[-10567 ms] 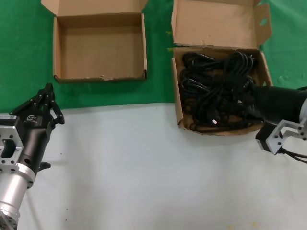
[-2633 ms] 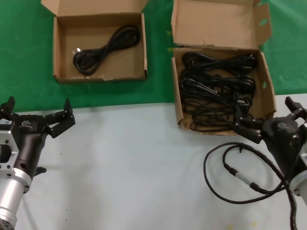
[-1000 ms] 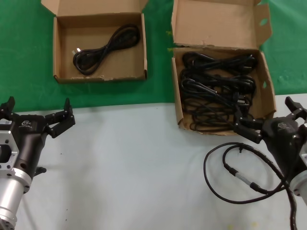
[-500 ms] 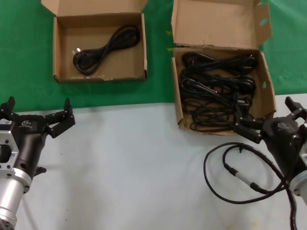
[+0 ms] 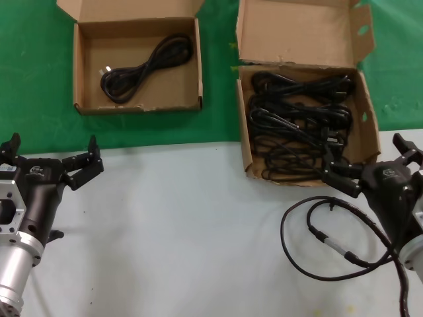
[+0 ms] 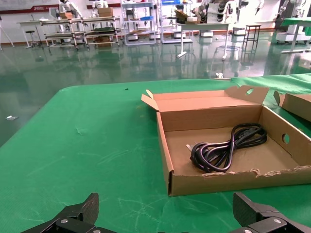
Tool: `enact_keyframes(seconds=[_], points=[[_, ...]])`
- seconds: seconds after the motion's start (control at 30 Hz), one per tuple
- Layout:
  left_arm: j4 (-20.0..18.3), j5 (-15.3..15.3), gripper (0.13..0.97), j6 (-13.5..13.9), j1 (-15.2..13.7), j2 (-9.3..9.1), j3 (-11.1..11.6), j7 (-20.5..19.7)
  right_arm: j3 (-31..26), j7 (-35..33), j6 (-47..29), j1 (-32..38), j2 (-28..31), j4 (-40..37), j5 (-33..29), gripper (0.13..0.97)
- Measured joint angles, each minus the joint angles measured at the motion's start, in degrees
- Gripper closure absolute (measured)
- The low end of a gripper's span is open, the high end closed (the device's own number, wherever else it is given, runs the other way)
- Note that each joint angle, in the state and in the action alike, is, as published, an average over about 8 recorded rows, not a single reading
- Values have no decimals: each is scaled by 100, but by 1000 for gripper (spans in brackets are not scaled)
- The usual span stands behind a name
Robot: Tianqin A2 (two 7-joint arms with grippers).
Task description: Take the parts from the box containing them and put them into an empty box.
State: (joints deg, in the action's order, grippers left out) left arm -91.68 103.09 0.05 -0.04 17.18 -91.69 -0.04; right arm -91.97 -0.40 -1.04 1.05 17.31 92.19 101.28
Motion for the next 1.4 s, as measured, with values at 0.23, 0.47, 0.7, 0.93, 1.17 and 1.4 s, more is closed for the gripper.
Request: enact_keyframes(seconds=[0.23, 0.47, 0.7, 0.93, 1.17, 1.4], points=[[0, 0, 132, 0, 0, 0, 0, 0, 0, 0, 0, 0, 0, 0, 0, 129], [0, 0, 132, 0, 0, 0, 0, 0, 0, 0, 0, 0, 0, 0, 0, 129], [0, 0, 132, 0, 0, 0, 0, 0, 0, 0, 0, 0, 0, 0, 0, 129], [0, 0, 132, 0, 0, 0, 0, 0, 0, 0, 0, 0, 0, 0, 0, 129], [0, 0, 132, 0, 0, 0, 0, 0, 0, 0, 0, 0, 0, 0, 0, 129], [0, 0, 132, 0, 0, 0, 0, 0, 0, 0, 0, 0, 0, 0, 0, 129]])
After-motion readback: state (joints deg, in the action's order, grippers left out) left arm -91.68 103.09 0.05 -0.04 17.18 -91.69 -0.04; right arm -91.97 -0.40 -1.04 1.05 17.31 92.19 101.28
